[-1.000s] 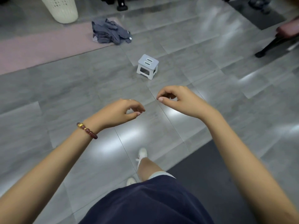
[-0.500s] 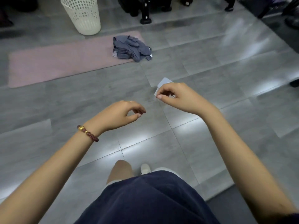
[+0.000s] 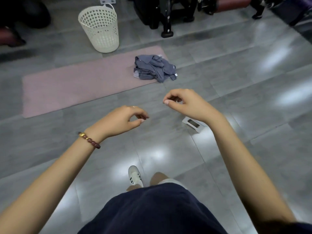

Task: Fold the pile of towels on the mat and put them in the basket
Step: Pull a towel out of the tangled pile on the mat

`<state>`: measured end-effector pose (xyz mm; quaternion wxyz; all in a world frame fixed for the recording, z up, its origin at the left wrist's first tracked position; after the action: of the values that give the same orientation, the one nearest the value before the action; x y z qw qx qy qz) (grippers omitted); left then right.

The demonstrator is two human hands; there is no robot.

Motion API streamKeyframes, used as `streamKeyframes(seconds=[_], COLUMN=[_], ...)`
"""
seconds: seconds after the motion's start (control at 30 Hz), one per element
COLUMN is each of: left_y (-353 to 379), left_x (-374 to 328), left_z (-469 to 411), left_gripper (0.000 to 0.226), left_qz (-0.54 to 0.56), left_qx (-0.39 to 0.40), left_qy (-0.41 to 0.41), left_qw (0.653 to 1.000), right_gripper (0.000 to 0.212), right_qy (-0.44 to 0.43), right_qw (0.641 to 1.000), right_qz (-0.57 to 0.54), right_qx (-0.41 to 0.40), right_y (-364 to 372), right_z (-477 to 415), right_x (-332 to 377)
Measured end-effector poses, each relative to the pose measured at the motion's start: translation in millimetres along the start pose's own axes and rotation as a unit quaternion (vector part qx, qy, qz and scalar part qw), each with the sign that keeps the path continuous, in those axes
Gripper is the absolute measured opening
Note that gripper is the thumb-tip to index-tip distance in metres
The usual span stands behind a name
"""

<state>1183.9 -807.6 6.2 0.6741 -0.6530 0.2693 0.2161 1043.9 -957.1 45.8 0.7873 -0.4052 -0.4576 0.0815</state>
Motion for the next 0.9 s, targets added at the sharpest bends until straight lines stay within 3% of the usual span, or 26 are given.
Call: streamKeyframes(seconds=[0.4,0.63,0.77,0.9], left_y=[-139.1,-224.0,-282.8,-325.8], left_x=[185.0,307.6,362.1,421.8], left_z=[-83.4,-153.1,-184.2,-208.0], left_gripper=[0.019,0.018,0.030,0.020], left_qz=[0.026,0.022,0.039,0.076], left_qx=[-0.009,-0.014,-0.032,-0.052], left_qy=[0.025,-0.013,-0.028,-0.027], left_qw=[0.999,1.000,0.998,0.995], right_gripper=[0.012,0.012,0.011,0.009], right_qy=[-0.013,0.007,-0.001,0.010], right_qw=[1.000,1.000,1.000,0.997], right_qz=[-0.005,-0.026,-0.019,-0.058], right_qx=[-0.007,0.004,0.015,0.046], right_y=[-1.4,-19.9,-36.3,-42.0], right_z=[-235.3,-403.0,-487.1,-560.4], right_x=[79.2,99.1,128.7,155.2])
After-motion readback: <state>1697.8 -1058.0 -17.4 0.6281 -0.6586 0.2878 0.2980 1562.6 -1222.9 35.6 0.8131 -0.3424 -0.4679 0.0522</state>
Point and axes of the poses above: each hand's wrist, its own z-axis away from the middle knuckle, its own y-axis out of the palm, x = y × z, the point moved 4 cm from there along -z, towards the middle knuckle, and after that the axes turned 14 degrees about y, right-handed, at the moved point
